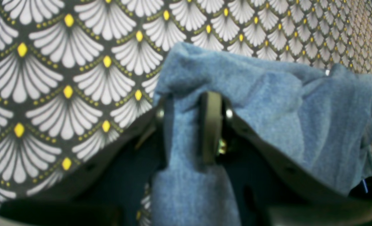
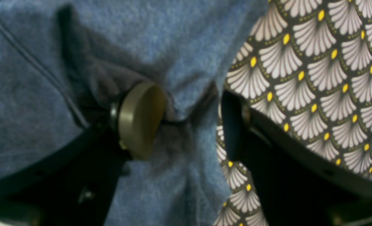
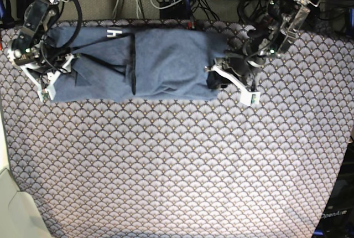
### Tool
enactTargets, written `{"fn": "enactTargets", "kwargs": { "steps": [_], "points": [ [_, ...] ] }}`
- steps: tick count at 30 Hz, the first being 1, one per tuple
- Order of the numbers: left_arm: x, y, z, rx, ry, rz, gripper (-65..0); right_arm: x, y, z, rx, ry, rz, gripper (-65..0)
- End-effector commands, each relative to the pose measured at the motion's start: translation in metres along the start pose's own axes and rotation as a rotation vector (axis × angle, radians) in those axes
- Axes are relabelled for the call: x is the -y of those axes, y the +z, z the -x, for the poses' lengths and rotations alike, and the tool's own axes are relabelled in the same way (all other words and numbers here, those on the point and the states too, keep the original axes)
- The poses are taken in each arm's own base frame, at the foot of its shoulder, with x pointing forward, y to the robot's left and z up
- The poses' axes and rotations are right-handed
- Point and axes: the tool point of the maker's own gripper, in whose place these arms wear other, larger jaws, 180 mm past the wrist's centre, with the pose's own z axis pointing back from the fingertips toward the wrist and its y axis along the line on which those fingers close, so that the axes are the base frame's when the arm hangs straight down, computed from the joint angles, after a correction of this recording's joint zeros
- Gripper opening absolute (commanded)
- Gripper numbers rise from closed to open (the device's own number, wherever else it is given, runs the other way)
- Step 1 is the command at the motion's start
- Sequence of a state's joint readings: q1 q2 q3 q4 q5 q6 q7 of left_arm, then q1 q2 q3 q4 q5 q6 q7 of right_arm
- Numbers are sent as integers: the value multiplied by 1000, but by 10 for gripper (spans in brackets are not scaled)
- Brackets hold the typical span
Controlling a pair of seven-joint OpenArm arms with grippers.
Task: Fold the T-shirt properly
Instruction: 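Grasp both ends of the folded bundle with both grippers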
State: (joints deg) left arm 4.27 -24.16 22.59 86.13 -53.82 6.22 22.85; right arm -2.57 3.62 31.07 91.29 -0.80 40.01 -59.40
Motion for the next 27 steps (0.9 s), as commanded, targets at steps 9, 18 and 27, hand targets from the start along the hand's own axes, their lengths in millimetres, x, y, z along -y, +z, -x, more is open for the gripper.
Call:
{"fn": "enactTargets", "kwargs": {
  "steps": [9,18,27],
  "points": [
    [-1,2,-7,15,-10,2,-502,-16,-3,11,-54,-12,-28,-307],
    [0,2,-7,15,-11,5,-502,-24,-4,9,-49,-14,-44,-650],
    [8,4,-11,26,-9,29,-502,-15,4,-3,-9,3,-11,-650]
  ]
}}
